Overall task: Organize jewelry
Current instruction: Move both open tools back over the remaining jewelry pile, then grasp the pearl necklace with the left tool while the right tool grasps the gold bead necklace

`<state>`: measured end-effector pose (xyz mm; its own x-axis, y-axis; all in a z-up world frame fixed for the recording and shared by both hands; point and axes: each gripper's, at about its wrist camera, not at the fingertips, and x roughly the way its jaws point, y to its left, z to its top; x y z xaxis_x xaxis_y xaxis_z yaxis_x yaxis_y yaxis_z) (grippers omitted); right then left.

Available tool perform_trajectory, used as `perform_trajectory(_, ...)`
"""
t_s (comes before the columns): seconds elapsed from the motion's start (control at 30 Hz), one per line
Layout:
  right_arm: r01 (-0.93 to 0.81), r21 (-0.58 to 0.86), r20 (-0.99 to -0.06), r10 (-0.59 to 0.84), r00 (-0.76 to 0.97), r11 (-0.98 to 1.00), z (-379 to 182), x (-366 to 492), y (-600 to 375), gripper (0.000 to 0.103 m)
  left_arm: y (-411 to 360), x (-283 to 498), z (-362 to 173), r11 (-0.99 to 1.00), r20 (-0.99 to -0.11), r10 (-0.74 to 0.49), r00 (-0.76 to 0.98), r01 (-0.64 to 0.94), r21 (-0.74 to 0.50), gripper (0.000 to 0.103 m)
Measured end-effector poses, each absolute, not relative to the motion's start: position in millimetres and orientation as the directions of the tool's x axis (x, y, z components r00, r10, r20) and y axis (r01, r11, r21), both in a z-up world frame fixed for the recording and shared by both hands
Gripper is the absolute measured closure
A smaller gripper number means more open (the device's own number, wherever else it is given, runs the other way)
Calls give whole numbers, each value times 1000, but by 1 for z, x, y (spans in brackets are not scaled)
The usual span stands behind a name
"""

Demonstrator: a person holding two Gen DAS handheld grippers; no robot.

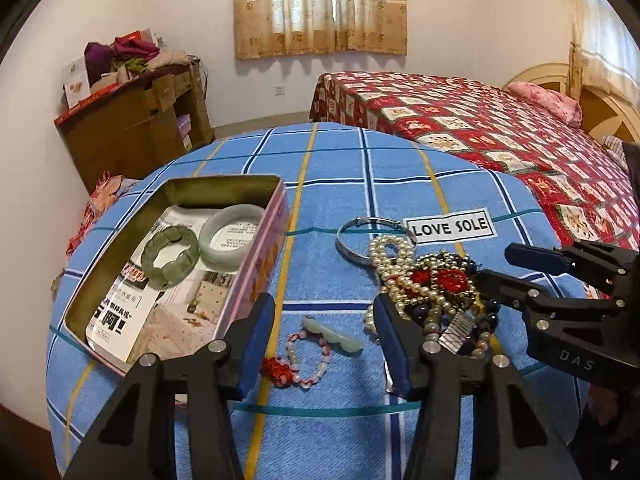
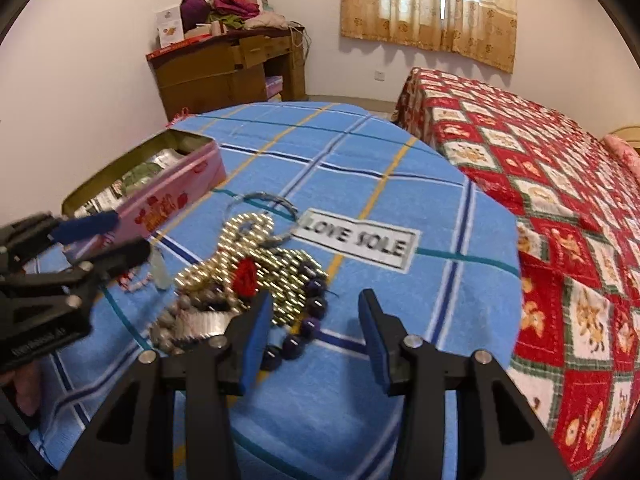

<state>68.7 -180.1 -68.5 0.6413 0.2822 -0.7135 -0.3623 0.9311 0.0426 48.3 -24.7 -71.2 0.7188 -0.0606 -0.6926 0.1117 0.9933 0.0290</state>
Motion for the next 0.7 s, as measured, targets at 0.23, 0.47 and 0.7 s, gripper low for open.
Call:
perform_trajectory(0.23,-446,43,-703,344,622,894,-60,70,-147,56,-6,48,-69,998,-695,-49,717,65,-4,51)
perform_trajectory(0.47,-422,94,-748,344,567,902,-76,90,-147,84,-10,47,-69,996,-695,-70,715,93,-4,51)
perform_trajectory(0.7,-344,106,-732,308,608,933,-69,87,-175,90,-30,65,-66,982,-706,-161,690,183,-45,51)
